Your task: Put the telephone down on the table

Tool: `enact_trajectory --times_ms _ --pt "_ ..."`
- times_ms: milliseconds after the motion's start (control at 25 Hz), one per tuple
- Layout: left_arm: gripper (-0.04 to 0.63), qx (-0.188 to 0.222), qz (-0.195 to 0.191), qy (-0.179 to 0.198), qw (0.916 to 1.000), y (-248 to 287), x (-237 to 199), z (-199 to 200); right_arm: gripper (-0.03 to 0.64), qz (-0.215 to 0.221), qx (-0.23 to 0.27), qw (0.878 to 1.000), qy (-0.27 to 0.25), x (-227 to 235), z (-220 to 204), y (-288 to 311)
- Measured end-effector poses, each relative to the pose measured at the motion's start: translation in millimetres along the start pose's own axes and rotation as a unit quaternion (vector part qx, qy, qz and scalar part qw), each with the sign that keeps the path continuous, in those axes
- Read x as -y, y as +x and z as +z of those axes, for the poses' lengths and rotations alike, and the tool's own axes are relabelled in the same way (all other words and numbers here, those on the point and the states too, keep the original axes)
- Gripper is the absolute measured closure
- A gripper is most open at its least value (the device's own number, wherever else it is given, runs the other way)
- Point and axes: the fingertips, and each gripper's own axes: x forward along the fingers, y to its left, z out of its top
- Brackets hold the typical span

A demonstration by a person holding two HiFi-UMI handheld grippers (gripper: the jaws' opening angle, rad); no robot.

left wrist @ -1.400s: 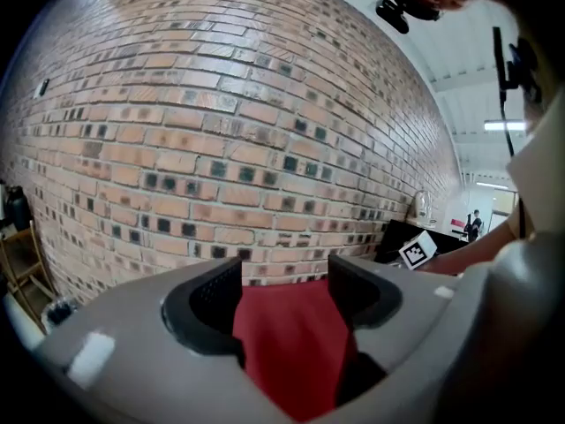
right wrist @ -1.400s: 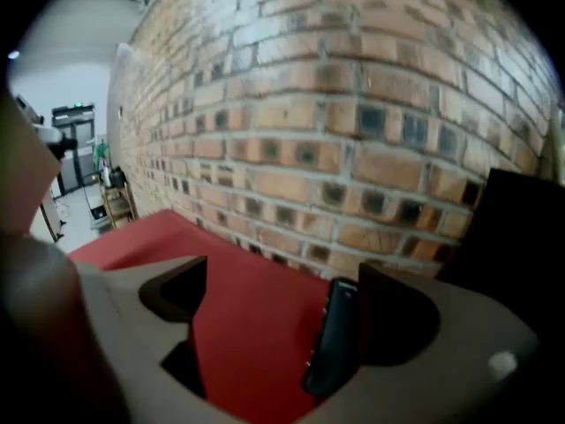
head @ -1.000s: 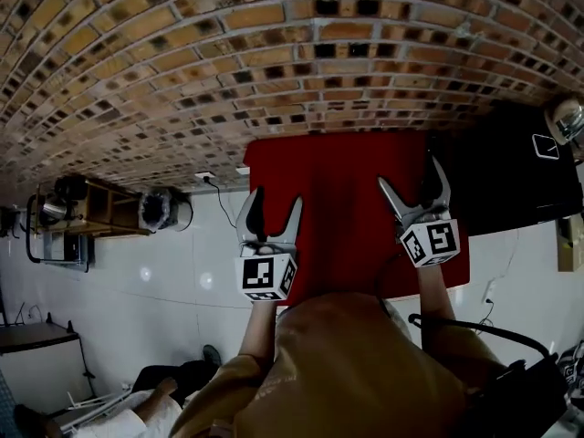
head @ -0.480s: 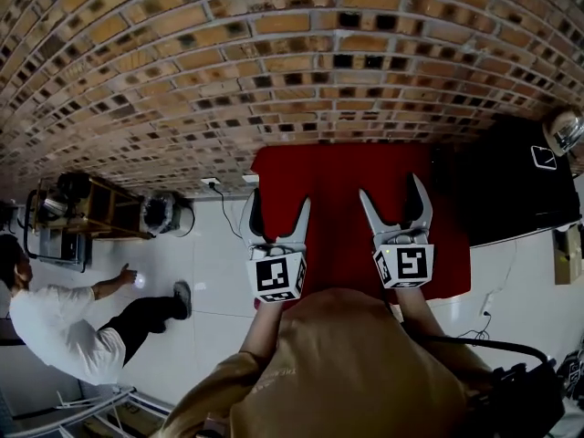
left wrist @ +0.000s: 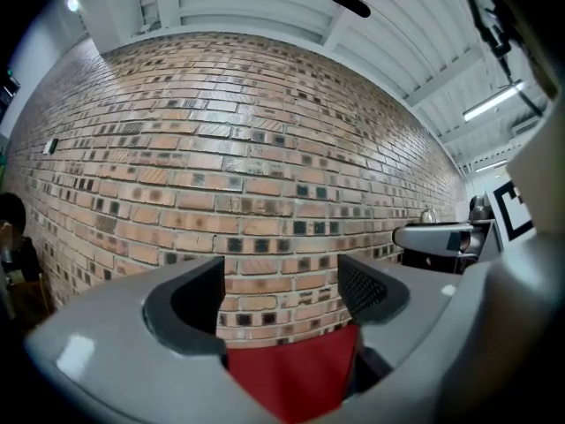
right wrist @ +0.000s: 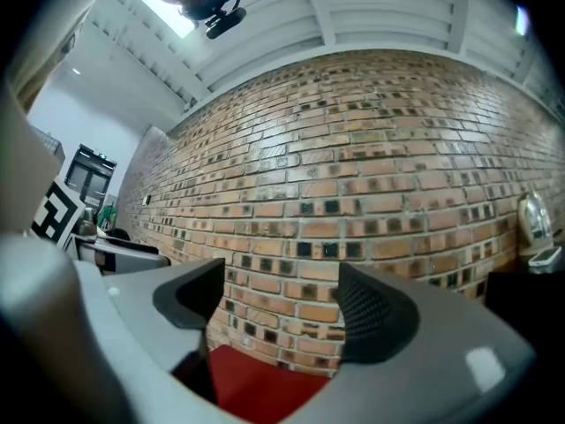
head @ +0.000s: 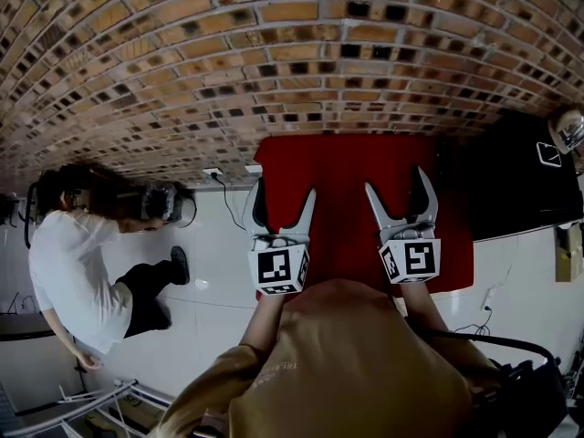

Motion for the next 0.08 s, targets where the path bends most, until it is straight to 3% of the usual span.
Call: enact_trajectory --times_ms 80 --pt "0.213 -0.001 -0.002 0.001 1.0000 0.3 1.6 -1.0 0.225 0.000 -0.001 1.000 0.001 3.0 0.0 0.1"
